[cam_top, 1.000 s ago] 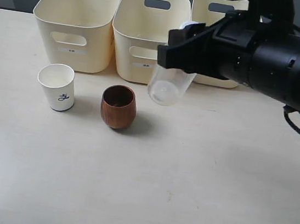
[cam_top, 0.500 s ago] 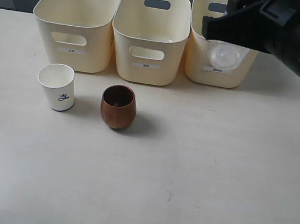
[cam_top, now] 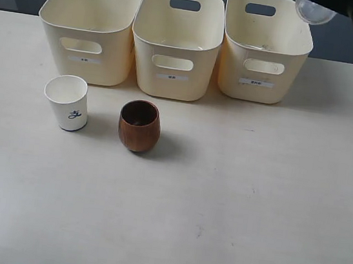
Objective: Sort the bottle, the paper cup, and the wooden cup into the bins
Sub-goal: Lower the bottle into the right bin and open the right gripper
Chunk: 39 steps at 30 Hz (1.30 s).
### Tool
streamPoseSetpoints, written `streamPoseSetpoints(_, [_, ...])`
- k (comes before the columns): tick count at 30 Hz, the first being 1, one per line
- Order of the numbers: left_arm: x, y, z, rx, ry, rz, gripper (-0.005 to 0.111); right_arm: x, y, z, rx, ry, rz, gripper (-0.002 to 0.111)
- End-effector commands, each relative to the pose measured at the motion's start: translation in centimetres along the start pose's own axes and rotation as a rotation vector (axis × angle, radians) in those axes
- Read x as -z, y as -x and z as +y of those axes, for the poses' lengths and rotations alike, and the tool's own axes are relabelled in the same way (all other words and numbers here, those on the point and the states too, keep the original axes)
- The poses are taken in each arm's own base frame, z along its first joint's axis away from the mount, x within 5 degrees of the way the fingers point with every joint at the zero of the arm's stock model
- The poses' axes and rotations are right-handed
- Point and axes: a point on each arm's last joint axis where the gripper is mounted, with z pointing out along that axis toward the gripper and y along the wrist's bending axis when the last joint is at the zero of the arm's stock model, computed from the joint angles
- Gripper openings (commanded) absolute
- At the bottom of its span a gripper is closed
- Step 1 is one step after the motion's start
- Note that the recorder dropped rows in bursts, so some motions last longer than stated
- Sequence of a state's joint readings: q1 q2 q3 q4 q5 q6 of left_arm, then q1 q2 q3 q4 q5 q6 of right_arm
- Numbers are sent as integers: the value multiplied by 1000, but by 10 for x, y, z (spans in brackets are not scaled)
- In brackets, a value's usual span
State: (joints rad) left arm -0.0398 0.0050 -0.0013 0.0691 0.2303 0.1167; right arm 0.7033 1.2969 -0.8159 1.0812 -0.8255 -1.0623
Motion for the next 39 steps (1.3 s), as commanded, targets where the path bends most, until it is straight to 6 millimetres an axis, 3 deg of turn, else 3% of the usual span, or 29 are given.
streamPoseSetpoints(1, [0, 0, 0, 1, -2, -10, 0, -19, -15, 5, 39, 27, -32, -1])
streamPoseSetpoints(11, [0, 0, 0, 1, -2, -10, 0, -77, -45, 20, 2, 33, 87, -1])
streamPoseSetpoints(20, [0, 0, 0, 1, -2, -10, 0, -106, -57, 41, 45, 55, 80, -1])
streamPoseSetpoints(24, [0, 0, 0, 1, -2, -10, 0, -111, -59, 44, 46, 53, 80, 19])
streamPoseSetpoints(28, [0, 0, 0, 1, -2, -10, 0, -111, -58, 43, 36, 44, 76, 57])
streamPoseSetpoints(30, [0, 0, 0, 1, -2, -10, 0, -111, -58, 41, 15, 20, 79, 69])
streamPoseSetpoints(39, [0, 0, 0, 1, -2, -10, 0, -110, -66, 35, -98, -60, 160, 72])
